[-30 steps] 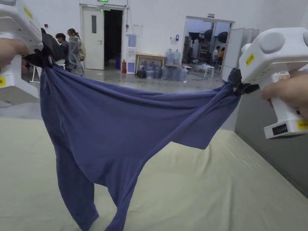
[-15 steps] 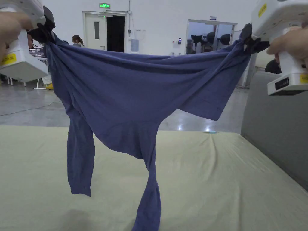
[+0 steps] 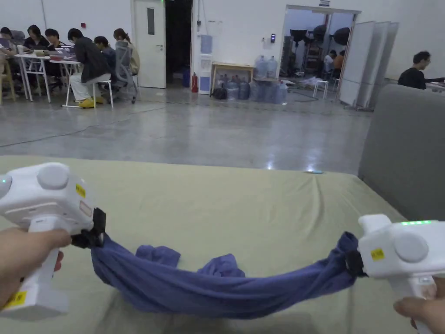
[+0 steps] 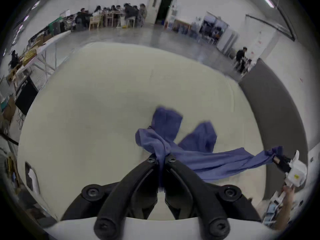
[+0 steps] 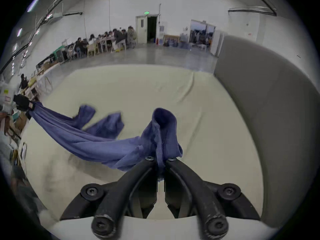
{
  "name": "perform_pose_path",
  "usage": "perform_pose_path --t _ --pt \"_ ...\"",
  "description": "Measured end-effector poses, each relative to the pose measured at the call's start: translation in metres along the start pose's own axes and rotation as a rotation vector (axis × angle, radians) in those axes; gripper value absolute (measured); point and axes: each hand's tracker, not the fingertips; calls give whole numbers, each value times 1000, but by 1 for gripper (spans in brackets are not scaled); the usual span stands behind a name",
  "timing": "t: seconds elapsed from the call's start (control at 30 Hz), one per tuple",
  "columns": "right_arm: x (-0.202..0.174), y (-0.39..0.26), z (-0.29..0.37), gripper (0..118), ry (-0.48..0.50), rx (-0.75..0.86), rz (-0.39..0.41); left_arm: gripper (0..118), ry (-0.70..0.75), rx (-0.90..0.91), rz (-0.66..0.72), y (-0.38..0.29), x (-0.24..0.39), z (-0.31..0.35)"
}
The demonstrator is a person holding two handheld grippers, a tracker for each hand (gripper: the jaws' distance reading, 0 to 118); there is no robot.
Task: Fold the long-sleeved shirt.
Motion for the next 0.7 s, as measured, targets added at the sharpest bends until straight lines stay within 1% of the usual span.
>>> perform_pose_path --t 0.03,0.13,0.2,0.3,0.37,0.43,0.53,0.6,0.7 --pt "-1 -21 3 2 6 -10 15 0 15 10 -9 -20 0 7" --pt "-3 -78 22 2 37 -38 29 0 -10 -16 -25 -77 -14 21" --pt "-7 -113 34 2 55 -54 59 0 -20 -47 -59 -121 -13 39" --pt "-18 -159 52 2 73 -91 87 0 3 -81 -92 -171 -23 45" --pt "-24 -186 59 2 54 -108 133 0 15 -104 -88 -200 -31 45" --pt "-26 -209 59 2 56 -158 152 0 9 -154 -83 -222 -42 40" --pt "-25 -241 62 2 87 -215 96 0 0 -197 -60 -255 -53 38" --pt "-27 -259 64 2 84 -235 92 0 -23 -221 -39 -272 -62 36" --pt "-29 -282 66 2 91 -279 71 0 -11 -241 -43 -290 -68 34"
